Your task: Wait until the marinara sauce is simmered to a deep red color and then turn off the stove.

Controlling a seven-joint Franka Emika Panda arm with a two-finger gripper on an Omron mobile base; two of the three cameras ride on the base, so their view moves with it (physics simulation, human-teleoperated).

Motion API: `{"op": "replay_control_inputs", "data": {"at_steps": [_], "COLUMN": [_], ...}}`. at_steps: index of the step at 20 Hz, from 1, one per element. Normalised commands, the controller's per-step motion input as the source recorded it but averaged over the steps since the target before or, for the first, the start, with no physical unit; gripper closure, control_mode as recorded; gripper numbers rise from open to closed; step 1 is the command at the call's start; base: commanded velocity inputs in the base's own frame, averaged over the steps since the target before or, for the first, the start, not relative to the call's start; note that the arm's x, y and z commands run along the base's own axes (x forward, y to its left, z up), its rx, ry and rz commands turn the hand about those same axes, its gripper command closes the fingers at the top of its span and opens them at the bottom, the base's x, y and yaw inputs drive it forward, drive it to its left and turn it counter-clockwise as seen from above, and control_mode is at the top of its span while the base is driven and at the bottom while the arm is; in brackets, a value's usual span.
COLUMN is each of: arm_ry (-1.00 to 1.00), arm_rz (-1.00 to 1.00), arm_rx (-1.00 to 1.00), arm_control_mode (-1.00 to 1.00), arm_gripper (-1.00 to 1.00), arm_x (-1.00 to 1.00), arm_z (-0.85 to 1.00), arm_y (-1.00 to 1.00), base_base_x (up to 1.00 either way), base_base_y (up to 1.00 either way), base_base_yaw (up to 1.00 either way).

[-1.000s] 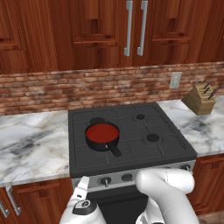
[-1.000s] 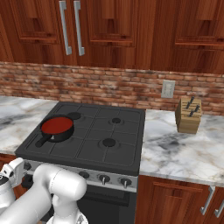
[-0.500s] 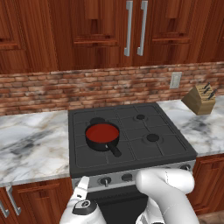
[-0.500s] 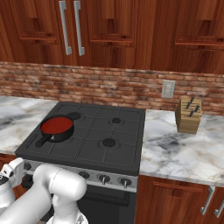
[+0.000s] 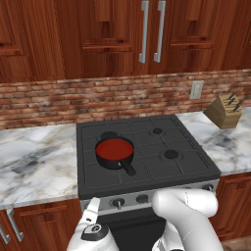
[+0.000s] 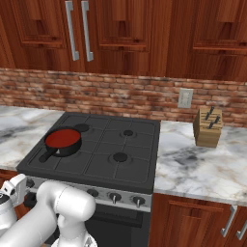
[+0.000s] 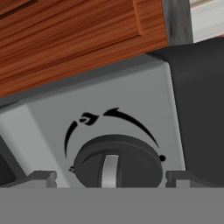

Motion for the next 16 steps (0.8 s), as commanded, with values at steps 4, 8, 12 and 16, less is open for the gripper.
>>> {"op": "replay_control_inputs", "data": {"at_steps": [4, 8, 12, 16], "arm_ry": [0.00, 0.00, 0.00, 0.00], "arm_rz": [0.00, 0.00, 0.00, 0.00], "arm_rx": [0.00, 0.00, 0.00, 0.00], "arm_control_mode": [-1.00, -1.00, -1.00, -1.00], "arm_gripper": [-1.00, -1.00, -1.00, -1.00], "arm_x": [0.00, 0.00, 0.00, 0.00], "arm_z": [0.00, 0.00, 0.00, 0.00], "arm_y": [0.00, 0.00, 0.00, 0.00], "base_base_x": [0.00, 0.00, 0.00, 0.00], "base_base_y": [0.00, 0.00, 0.00, 0.00], "base_base_yaw": [0.00, 0.00, 0.00, 0.00]}}
